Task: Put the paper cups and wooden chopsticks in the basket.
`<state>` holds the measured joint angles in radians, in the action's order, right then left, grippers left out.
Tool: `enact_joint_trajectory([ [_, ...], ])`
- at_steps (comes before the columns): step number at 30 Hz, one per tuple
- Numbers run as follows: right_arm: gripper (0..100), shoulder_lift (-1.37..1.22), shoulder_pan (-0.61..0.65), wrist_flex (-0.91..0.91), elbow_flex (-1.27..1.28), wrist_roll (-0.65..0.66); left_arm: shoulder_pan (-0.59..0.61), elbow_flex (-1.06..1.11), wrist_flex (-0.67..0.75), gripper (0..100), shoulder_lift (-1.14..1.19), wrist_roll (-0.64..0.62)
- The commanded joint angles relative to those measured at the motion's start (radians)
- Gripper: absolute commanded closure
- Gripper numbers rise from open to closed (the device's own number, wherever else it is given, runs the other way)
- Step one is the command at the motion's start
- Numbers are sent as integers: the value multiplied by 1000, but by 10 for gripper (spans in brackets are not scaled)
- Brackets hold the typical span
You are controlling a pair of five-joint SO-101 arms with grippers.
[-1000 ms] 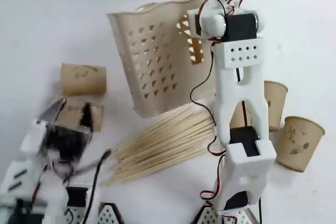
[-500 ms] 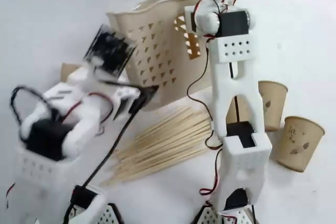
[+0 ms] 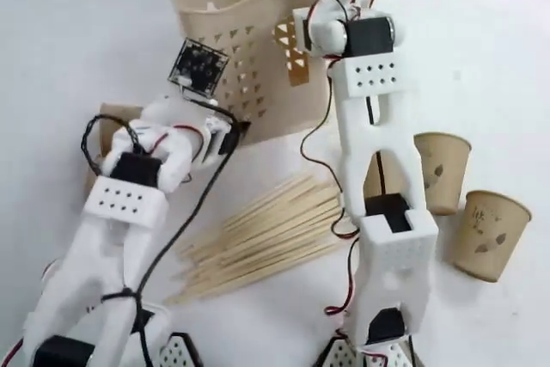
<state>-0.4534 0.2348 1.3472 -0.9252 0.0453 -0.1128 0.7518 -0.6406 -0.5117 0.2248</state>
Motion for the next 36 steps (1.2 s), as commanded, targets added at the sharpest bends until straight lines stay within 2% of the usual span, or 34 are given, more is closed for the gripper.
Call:
enact_joint_trajectory([
  [1,984,27,13,-10,-48,-9,8,-3,83,684,71,-12],
  [9,984,90,13,24,-3,-5,8,-3,89,684,93,-12],
  [19,984,268,94,272,-3,54,12,-9,110,684,101,-12],
  [26,984,300,117,351,0,115,45,-9,112,684,101,-12],
  [31,983,312,107,255,167,106,39,-9,103,684,94,-12],
  [34,982,366,84,143,353,35,45,-9,89,684,93,-21],
  [36,982,463,87,96,494,35,45,-11,97,684,99,-28],
])
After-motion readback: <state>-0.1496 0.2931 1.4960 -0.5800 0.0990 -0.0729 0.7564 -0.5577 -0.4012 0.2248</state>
